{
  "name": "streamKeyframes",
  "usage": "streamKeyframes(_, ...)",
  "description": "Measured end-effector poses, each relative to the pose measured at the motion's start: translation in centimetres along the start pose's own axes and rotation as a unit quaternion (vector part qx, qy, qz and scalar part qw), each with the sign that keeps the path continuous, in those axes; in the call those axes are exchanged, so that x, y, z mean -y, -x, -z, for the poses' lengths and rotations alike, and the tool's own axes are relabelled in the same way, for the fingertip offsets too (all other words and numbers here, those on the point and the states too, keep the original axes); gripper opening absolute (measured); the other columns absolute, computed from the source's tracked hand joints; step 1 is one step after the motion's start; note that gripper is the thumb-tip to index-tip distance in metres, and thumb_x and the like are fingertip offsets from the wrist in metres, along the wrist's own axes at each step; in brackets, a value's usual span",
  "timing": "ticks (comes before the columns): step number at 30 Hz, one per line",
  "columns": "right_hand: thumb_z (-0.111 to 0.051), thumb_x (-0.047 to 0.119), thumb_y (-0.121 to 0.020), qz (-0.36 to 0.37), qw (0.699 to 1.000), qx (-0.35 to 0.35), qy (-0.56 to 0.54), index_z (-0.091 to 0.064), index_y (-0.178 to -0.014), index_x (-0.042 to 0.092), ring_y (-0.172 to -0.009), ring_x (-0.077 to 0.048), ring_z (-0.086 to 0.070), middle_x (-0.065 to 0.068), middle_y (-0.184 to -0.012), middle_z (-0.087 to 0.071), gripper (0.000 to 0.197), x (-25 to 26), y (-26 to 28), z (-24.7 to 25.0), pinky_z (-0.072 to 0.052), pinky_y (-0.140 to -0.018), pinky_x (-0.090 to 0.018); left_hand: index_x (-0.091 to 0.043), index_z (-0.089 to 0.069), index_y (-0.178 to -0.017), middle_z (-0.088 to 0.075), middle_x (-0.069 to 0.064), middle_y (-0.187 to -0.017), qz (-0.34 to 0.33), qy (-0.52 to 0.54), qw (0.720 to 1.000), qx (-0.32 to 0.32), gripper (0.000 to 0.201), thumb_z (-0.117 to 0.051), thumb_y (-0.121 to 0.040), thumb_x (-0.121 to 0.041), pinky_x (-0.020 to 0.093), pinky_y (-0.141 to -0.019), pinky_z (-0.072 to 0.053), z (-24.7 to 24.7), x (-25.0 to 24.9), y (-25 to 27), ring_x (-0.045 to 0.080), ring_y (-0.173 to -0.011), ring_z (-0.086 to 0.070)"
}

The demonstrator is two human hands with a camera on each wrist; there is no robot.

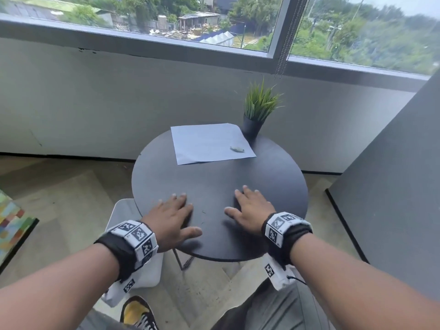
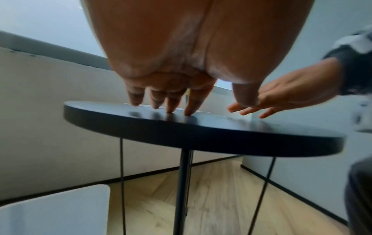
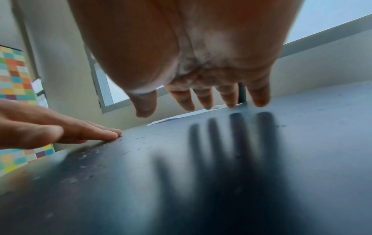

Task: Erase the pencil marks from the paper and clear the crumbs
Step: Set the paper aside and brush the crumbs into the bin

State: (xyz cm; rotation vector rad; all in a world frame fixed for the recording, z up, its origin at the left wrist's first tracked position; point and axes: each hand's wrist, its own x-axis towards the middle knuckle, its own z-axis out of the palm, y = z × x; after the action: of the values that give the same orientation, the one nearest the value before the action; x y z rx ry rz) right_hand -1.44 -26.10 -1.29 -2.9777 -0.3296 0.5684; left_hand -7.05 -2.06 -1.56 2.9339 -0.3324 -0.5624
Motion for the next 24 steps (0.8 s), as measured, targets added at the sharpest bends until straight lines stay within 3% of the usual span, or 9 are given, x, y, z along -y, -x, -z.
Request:
streamKeyframes(3,-0.035,0.069,-0.089,0.178,0.983,0.035,0.037,-0.018,-0.151,0.03,-0.149,-0.022,-0.004,0.007,-0.162,-0.007,0.076,1.6,2.0,-0.6,-0.015,-0.116,-0.053,-0.043,-0.055,-0.132,-0.045,-0.022,-0.146,-0.059,0.028,0.998,-0.018,0.129,0.02,-0.042,-0.099,0.048,-0.119,-0.008,1.2,-1.2,-0.2,0.003,-0.138,-0.037)
streamKeyframes(5,-0.039,0.066,-0.09,0.274,0.96,0.058,-0.022,-0.022,-0.151,0.032,-0.148,-0.013,-0.012,0.009,-0.16,-0.018,0.071,1.0,3.5,0.0,-0.013,-0.117,-0.038,-0.044,-0.059,-0.125,-0.054,-0.024,-0.134,-0.07,0.054,0.995,-0.049,0.123,0.017,-0.045,-0.1,0.042,-0.115,-0.016,2.2,-1.6,-1.0,0.001,-0.127,-0.048)
streamKeyframes(7,-0.041,0.067,-0.088,0.21,0.974,0.008,-0.087,-0.023,-0.153,0.027,-0.148,-0.01,-0.013,0.007,-0.16,-0.02,0.078,-2.6,2.2,1.1,-0.009,-0.12,-0.027,-0.043,-0.05,-0.137,-0.045,-0.019,-0.147,-0.063,0.049,0.995,-0.058,0.11,-0.001,-0.057,-0.101,0.035,-0.112,-0.024,3.0,-1.4,-2.4,0.006,-0.134,-0.043)
streamKeyframes(9,-0.045,0.059,-0.092,0.044,0.991,-0.055,-0.112,-0.02,-0.154,0.017,-0.149,-0.013,-0.01,0.0,-0.162,-0.015,0.078,-7.8,-0.1,2.5,-0.007,-0.121,-0.029,-0.037,-0.03,-0.152,-0.022,-0.008,-0.162,-0.03,0.021,0.999,-0.033,0.087,-0.031,-0.08,-0.086,0.036,-0.118,-0.021,3.4,-1.0,-3.8,0.013,-0.148,-0.024)
streamKeyframes(12,-0.038,0.06,-0.094,-0.104,0.993,-0.021,-0.057,-0.017,-0.153,0.008,-0.149,-0.025,-0.007,-0.012,-0.162,-0.009,0.081,-12.8,-1.9,3.0,-0.008,-0.12,-0.036,-0.027,-0.018,-0.156,-0.004,0.002,-0.166,0.04,0.001,0.999,0.012,0.089,-0.042,-0.086,-0.077,0.045,-0.121,-0.017,3.4,-0.7,-6.0,0.02,-0.152,-0.006)
streamKeyframes(16,-0.026,0.079,-0.084,-0.042,0.999,0.017,0.0,-0.01,-0.154,0.022,-0.149,-0.027,0.005,-0.001,-0.163,0.005,0.092,-8.7,0.5,0.5,-0.008,-0.117,-0.051,-0.033,-0.056,-0.124,-0.043,-0.001,-0.141,0.021,-0.014,0.999,0.046,0.074,-0.039,-0.076,-0.086,0.044,-0.109,-0.036,4.1,-1.4,-7.8,0.025,-0.133,-0.04)
streamKeyframes(20,-0.041,0.066,-0.088,0.189,0.972,0.067,-0.125,-0.013,-0.154,0.029,-0.147,-0.001,-0.002,0.014,-0.16,-0.008,0.08,-5.9,4.2,1.8,-0.003,-0.12,-0.025,-0.038,-0.065,-0.091,-0.066,-0.014,-0.104,-0.026,-0.004,1.0,-0.011,0.048,-0.039,-0.082,-0.077,0.037,-0.091,-0.049,6.4,-2.9,-9.4,0.016,-0.103,-0.057)
streamKeyframes(22,-0.047,0.055,-0.093,0.123,0.976,-0.016,-0.181,-0.016,-0.154,0.026,-0.147,-0.001,-0.005,0.014,-0.16,-0.011,0.074,-9.5,1.9,2.7,-0.005,-0.121,-0.025,-0.042,-0.063,-0.112,-0.062,-0.015,-0.117,-0.033,0.006,0.999,-0.013,0.048,-0.042,-0.084,-0.075,0.037,-0.099,-0.046,6.7,-3.5,-10.4,0.015,-0.114,-0.056)
streamKeyframes(24,-0.037,0.063,-0.093,-0.051,0.99,-0.054,-0.116,-0.014,-0.154,0.019,-0.15,-0.014,0.0,-0.001,-0.163,-0.004,0.079,-13.5,-0.4,3.2,-0.006,-0.121,-0.036,-0.04,-0.051,-0.136,-0.048,-0.011,-0.141,-0.037,-0.006,0.999,-0.007,0.057,-0.047,-0.088,-0.07,0.039,-0.109,-0.038,6.4,-3.8,-11.6,0.017,-0.13,-0.047)
